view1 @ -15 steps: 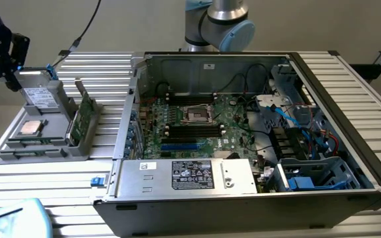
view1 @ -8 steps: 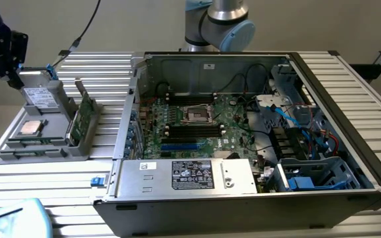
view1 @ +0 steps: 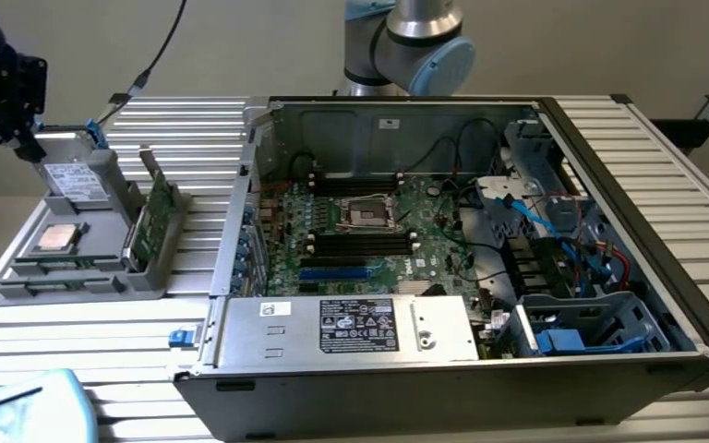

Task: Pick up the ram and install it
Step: 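Pick up the ram and move it above insertion slot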

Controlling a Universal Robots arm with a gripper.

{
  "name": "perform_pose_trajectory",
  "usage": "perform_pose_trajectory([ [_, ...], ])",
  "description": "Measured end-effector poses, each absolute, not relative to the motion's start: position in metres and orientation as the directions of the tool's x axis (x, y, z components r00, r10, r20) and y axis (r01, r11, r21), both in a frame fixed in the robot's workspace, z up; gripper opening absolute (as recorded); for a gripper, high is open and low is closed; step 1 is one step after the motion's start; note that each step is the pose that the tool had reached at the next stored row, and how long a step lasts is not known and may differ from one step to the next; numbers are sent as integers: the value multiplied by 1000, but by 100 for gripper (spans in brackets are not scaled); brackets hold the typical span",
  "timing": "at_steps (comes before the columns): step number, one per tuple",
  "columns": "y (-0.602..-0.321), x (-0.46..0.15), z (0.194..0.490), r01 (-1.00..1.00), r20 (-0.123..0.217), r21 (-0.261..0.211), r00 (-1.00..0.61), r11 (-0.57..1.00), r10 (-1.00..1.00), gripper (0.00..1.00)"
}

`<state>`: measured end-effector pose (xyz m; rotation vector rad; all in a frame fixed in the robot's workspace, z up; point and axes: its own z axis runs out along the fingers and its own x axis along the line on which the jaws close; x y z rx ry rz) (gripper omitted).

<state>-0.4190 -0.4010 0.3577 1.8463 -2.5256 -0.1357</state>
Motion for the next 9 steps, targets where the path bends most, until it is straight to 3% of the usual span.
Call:
perform_pose_trajectory([
  [9, -401, -420, 358, -985, -42, 81, -159, 155, -986, 11],
])
